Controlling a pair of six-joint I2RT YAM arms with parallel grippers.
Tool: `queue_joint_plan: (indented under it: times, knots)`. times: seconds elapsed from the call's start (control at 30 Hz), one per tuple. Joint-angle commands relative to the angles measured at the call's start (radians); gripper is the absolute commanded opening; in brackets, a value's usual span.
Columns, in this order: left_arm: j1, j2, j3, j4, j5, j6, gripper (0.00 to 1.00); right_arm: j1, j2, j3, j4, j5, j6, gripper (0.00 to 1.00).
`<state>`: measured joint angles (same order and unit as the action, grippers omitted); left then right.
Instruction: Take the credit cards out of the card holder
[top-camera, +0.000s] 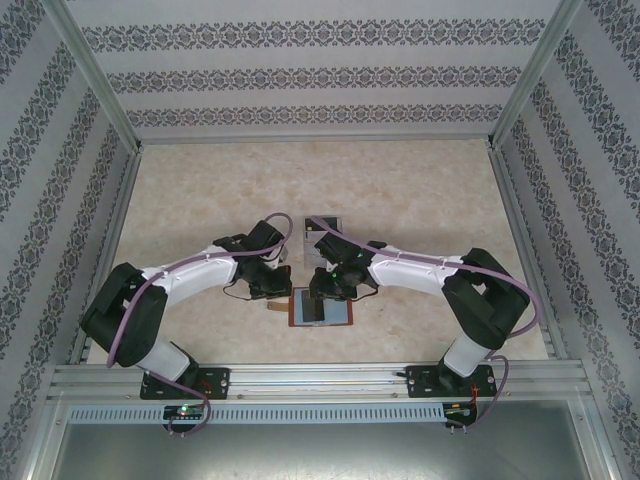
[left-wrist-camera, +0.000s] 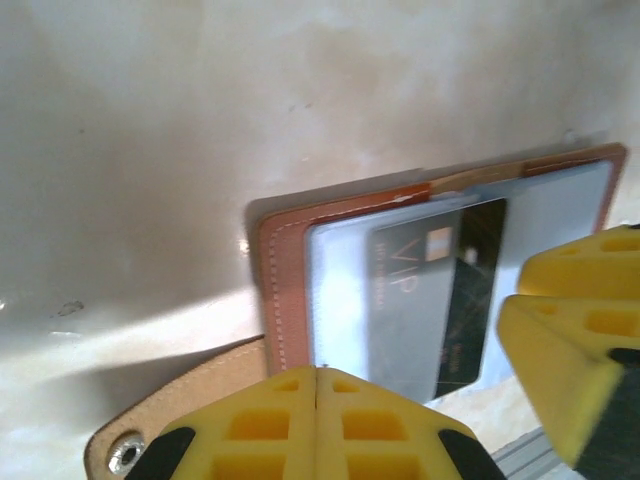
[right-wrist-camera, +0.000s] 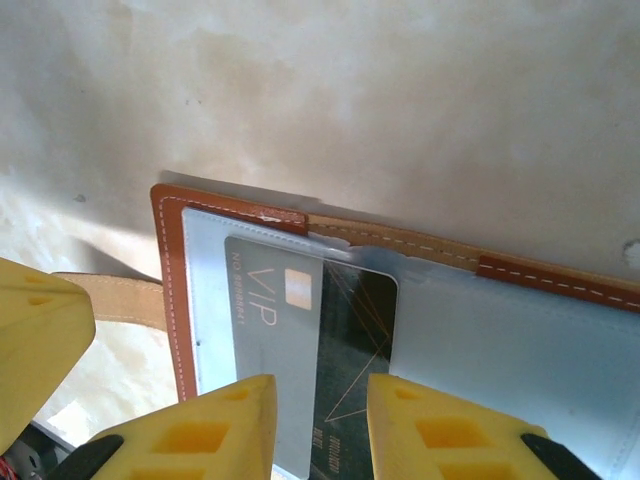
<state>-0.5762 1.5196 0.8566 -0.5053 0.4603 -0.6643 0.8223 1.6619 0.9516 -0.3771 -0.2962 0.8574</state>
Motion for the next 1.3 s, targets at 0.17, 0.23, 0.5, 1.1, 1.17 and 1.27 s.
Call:
queue_joint_plan:
  times: [0.17, 0.23, 0.5, 1.1, 1.17, 1.27]
  knots:
    - [-0.069, 0.056, 0.054, 0.024, 0.034, -0.051, 0.04, -0.026, -0.023, -0.045, 0.036, -0.058, -0.007, 0.3]
    - [-0.086, 0.081, 0.062, 0.037, 0.042, -0.055, 0.04, -0.032, -0.022, -0.056, 0.051, -0.07, -0.009, 0.29]
    - [-0.102, 0.155, 0.054, 0.051, 0.031, -0.052, 0.04, -0.061, -0.016, -0.102, 0.1, -0.112, -0.013, 0.27]
    - [-0.102, 0.177, 0.024, 0.047, 0.01, -0.046, 0.04, -0.067, 0.021, -0.137, 0.183, -0.179, -0.003, 0.24]
    - [-0.102, 0.179, 0.024, 0.045, 0.011, -0.047, 0.04, -0.067, 0.019, -0.14, 0.187, -0.18, -0.002, 0.24]
    - [-0.102, 0.179, 0.024, 0.042, 0.008, -0.043, 0.04, -0.068, 0.016, -0.142, 0.172, -0.168, -0.004, 0.24]
